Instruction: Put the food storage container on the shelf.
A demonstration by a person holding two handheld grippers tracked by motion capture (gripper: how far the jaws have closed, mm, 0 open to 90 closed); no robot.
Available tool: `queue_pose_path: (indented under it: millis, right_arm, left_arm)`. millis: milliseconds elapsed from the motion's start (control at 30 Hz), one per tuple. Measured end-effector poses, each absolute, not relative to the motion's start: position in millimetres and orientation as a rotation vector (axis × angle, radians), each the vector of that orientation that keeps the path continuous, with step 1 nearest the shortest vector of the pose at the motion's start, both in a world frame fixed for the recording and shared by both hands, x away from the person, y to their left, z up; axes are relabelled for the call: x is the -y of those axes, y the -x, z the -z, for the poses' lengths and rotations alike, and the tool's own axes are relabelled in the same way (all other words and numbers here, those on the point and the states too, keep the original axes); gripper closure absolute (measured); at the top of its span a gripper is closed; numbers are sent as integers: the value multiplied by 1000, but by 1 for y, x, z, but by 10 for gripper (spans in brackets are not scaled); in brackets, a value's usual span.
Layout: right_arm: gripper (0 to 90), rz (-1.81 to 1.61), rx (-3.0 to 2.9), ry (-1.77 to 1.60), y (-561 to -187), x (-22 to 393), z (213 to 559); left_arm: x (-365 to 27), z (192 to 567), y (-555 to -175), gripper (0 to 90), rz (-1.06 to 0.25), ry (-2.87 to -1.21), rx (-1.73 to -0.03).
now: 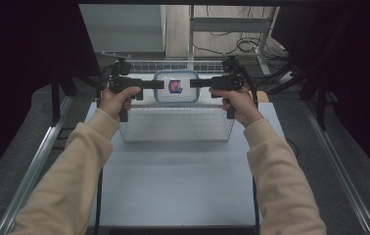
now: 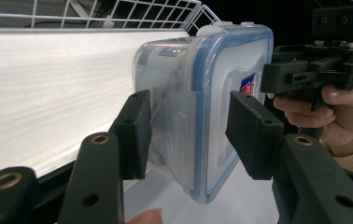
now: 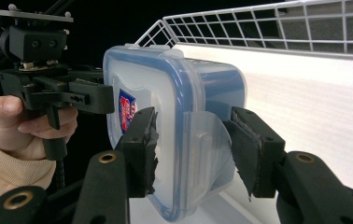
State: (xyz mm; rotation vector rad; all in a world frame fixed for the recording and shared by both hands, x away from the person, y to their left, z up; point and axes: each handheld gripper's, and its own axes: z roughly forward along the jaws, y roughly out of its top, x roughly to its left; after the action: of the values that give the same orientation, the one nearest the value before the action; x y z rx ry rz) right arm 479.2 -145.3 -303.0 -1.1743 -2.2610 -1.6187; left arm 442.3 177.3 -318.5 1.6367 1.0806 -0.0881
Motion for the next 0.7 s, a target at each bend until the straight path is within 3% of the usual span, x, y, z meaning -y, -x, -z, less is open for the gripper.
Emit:
queue_pose_path:
  millis: [700]
  right_arm:
    - [508,1497,2211,1272,-517,141,315]
  left_arm:
    - [-178,334,-475,511,155,-1595,-1165]
